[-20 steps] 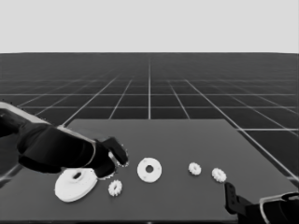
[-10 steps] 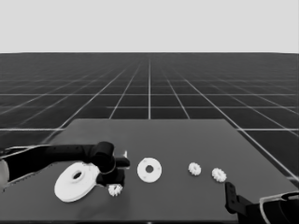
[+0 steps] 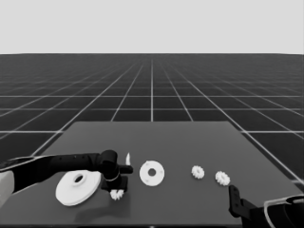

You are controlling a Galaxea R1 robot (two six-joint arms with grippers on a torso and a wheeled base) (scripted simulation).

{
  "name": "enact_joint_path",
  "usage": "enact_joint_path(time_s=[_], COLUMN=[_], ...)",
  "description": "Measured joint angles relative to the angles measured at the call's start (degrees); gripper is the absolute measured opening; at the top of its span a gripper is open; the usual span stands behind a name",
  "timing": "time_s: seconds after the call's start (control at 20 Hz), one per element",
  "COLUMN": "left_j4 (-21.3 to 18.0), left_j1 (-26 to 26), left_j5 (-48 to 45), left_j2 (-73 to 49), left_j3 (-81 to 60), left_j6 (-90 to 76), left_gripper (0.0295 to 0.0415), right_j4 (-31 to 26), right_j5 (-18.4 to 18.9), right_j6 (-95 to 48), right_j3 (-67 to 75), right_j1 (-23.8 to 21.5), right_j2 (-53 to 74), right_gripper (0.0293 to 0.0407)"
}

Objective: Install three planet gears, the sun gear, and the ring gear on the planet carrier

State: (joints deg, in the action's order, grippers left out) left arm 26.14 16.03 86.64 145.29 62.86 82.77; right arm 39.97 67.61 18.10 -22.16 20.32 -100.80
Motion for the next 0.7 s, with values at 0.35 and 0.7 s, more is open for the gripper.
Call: enact_joint_path(time_s=[0.35,0.7], left_j4=[0.1,-28.5], left_j1=[0.2,-28.7], left_j5=[-0.1,3.4], left_j2=[0.1,-2.3], left_j3=[0.2,-10.2], left_j6=[0.0,7.1], left_gripper=[0.0312,0.0312], right_j4=[0.0,0.0], right_j5=[0.0,0.0], right_j6=[0.0,0.0], right_j3=[0.0,0.0], right_j1=[0.0,0.0], right_j2=[0.0,0.0], right_gripper=[0.0385,0.0385])
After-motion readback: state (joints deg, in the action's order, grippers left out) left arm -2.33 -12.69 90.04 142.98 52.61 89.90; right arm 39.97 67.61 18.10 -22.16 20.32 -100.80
